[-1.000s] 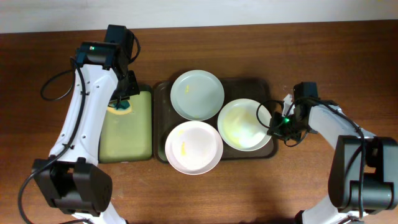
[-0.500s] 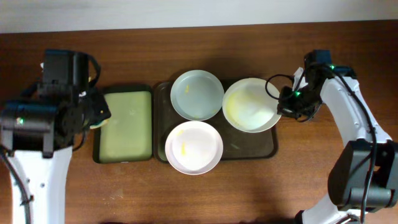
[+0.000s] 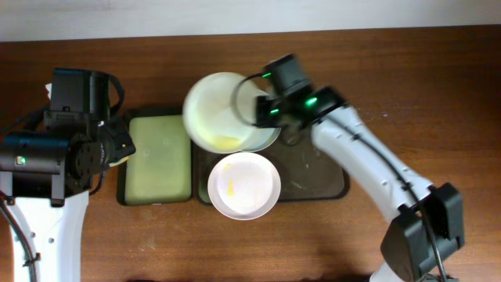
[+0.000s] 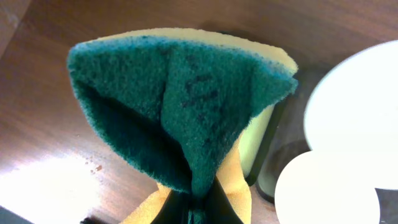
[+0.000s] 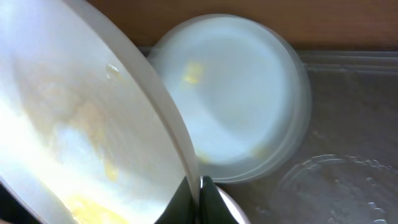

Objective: Clean dirty plates on tray and stack at the side

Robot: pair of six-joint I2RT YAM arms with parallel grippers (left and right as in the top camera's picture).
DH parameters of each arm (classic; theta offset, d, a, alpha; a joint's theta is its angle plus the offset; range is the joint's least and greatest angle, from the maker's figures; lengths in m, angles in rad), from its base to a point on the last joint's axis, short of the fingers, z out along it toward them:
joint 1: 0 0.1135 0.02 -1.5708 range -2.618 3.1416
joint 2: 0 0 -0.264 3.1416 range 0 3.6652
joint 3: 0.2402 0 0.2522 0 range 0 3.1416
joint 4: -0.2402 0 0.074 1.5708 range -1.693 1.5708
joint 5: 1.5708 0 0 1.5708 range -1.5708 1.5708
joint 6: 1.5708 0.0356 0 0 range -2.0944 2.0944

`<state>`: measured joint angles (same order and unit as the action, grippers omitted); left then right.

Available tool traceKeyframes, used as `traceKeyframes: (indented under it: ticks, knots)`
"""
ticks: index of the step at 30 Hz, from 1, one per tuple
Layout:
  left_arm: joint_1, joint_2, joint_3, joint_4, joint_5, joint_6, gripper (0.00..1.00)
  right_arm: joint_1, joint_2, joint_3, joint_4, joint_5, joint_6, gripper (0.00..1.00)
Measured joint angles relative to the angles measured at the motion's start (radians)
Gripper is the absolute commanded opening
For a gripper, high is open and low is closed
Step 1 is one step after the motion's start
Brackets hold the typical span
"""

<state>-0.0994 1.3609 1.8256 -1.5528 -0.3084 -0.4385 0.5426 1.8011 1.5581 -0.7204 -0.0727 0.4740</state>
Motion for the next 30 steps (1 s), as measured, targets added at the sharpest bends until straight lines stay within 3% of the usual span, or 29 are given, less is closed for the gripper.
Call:
traceKeyframes:
  ticks: [4, 9, 12, 15, 18, 22, 26, 30]
  knots:
    - [0.001, 0.0, -0.001, -0.003, -0.038, 0.0, 0.0, 0.22, 0.036, 0.002, 0.174, 0.159, 0.024, 0.04]
    - [0.001, 0.0, -0.002, 0.006, -0.062, 0.0, 0.0, 0.398, 0.217, 0.003, 0.425, 0.452, -0.034, 0.04]
    - [0.001, 0.0, -0.002, 0.012, -0.086, 0.0, 0.0, 0.464, 0.246, -0.002, 0.66, 0.748, -0.256, 0.04]
    - [0.001, -0.001, -0.003, 0.032, -0.093, 0.0, 0.0, 0.474, 0.246, 0.005, 0.889, 0.911, -0.602, 0.04]
    - [0.001, -0.001, -0.003, 0.032, -0.093, 0.0, 0.0, 0.497, 0.246, 0.007, 0.913, 0.968, -0.901, 0.04]
    - [0.001, -0.001, -0.003, 0.031, -0.093, 0.0, 0.0, 0.542, 0.246, 0.006, 0.998, 0.982, -1.074, 0.04]
    - [0.001, -0.001, -0.003, 0.031, -0.093, 0.0, 0.0, 0.547, 0.246, 0.008, 1.014, 1.008, -1.104, 0.04]
    - [0.001, -0.001, -0.003, 0.031, -0.093, 0.0, 0.0, 0.547, 0.246, 0.009, 0.892, 1.007, -0.932, 0.04]
